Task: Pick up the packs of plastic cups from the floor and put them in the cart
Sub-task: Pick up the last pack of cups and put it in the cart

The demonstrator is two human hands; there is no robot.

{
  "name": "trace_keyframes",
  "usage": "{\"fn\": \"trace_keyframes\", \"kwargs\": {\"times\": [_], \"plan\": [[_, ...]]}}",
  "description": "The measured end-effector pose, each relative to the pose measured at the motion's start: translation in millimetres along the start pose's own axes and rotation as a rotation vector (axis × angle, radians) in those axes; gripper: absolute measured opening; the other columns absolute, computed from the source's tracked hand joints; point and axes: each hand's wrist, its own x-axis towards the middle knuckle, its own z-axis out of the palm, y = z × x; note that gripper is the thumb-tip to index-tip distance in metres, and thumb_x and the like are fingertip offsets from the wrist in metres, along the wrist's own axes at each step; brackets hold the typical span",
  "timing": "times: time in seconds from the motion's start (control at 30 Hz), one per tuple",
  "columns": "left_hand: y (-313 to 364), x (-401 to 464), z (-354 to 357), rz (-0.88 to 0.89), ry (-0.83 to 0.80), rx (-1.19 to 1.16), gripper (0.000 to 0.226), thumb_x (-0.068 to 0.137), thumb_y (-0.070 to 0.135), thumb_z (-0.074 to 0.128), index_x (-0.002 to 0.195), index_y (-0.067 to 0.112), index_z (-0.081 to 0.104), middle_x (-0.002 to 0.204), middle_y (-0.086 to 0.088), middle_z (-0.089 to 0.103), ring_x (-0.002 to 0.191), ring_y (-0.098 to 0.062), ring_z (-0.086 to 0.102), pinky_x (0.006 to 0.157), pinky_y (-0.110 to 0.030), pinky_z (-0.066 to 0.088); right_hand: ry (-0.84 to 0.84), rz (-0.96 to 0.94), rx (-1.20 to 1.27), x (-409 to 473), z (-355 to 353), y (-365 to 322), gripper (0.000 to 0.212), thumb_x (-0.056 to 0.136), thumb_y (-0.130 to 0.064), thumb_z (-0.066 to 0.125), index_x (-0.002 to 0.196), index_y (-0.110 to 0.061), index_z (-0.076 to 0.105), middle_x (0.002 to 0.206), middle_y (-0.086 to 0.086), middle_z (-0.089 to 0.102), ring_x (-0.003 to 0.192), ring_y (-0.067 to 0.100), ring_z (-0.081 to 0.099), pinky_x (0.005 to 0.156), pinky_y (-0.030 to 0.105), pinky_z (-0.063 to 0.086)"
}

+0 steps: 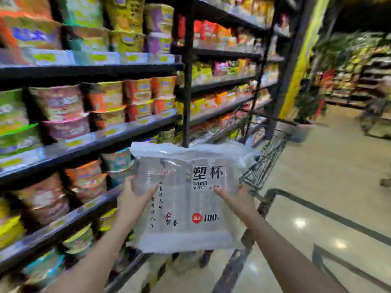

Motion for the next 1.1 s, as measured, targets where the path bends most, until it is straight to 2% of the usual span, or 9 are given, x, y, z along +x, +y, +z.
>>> {"fn": "trace_keyframes", "kwargs": {"times": [0.03,0.17,0.3,0.5,0.6,0.73,0.83,0.97,1.1], "plan": [[11,2,29,0.016,-0.054,-0.002,0.088,0.054,0.064,0.070,0.124,0.017,0.044,0.126,-0.011,0.060,0.116,-0.029,0.057,0.102,-0.046,0.044,0.055,0.022,0.001,7,-26,11,0.082,0.076,-0.049,0.070,0.134,-0.002,0.035,0.134,0.013,0.050,0.122,0.029,0.050,0.085,0.028,0.039],[49,16,137,0.108,-0.191,0.010,0.070,0.073,0.038,0.075,0.129,0.010,0.045,0.132,-0.013,0.054,0.121,-0.029,0.051,0.102,-0.043,0.042,0.208,0.107,-0.027,45,-108,48,0.084,0.075,-0.050,0.071,0.131,0.001,0.034,0.133,0.017,0.049,0.122,0.033,0.050,0.095,0.037,0.045],[93,39,233,0.168,-0.254,-0.012,0.064,0.080,0.032,0.070,0.131,0.007,0.043,0.134,-0.012,0.049,0.123,-0.026,0.048,0.097,-0.034,0.037,0.310,0.161,-0.019,105,-170,69,0.086,0.070,-0.054,0.073,0.126,0.000,0.036,0.129,0.016,0.055,0.118,0.034,0.054,0.097,0.042,0.046],[137,99,337,0.129,-0.260,-0.018,0.072,0.079,0.037,0.069,0.133,0.007,0.033,0.138,-0.010,0.045,0.127,-0.026,0.045,0.095,-0.033,0.036,0.311,0.173,-0.005,217,-225,79,0.083,0.072,-0.054,0.071,0.126,0.000,0.037,0.129,0.016,0.055,0.117,0.035,0.055,0.095,0.042,0.047],[151,134,374,0.132,-0.229,0.028,0.066,0.079,0.038,0.069,0.127,0.006,0.036,0.120,-0.005,0.047,0.119,-0.025,0.048,0.086,-0.031,0.034,0.272,0.184,0.024,276,-232,82,0.081,0.072,-0.055,0.070,0.125,-0.002,0.038,0.128,0.015,0.056,0.118,0.034,0.054,0.096,0.041,0.046],[154,204,424,0.115,-0.183,0.084,0.065,0.078,0.041,0.069,0.125,0.008,0.039,0.131,-0.011,0.051,0.117,-0.027,0.050,0.090,-0.036,0.038,0.198,0.178,0.053,365,-226,82,0.081,0.073,-0.057,0.068,0.128,-0.007,0.035,0.131,0.011,0.053,0.119,0.033,0.053,0.097,0.039,0.044],[156,265,464,0.129,-0.142,0.140,0.061,0.079,0.042,0.068,0.121,0.008,0.041,0.127,-0.012,0.054,0.115,-0.030,0.052,0.084,-0.035,0.038,0.157,0.157,0.047,443,-214,80,0.087,0.075,-0.059,0.065,0.135,-0.008,0.029,0.138,0.011,0.047,0.124,0.033,0.049,0.102,0.041,0.043],[164,354,511,0.179,-0.156,0.250,0.058,0.078,0.046,0.067,0.116,0.009,0.043,0.123,-0.012,0.056,0.112,-0.031,0.054,0.089,-0.041,0.044,0.092,0.187,0.104,541,-192,77,0.096,0.077,-0.057,0.064,0.144,-0.006,0.019,0.148,0.013,0.036,0.132,0.033,0.042,0.107,0.042,0.040],[167,430,556,0.193,-0.166,0.364,0.055,0.078,0.048,0.066,0.113,0.011,0.046,0.116,-0.010,0.059,0.107,-0.030,0.056,0.081,-0.038,0.044,-0.005,0.270,0.164,626,-167,83,0.104,0.077,-0.056,0.065,0.148,-0.003,0.010,0.154,0.015,0.024,0.137,0.034,0.035,0.112,0.043,0.034]]}}
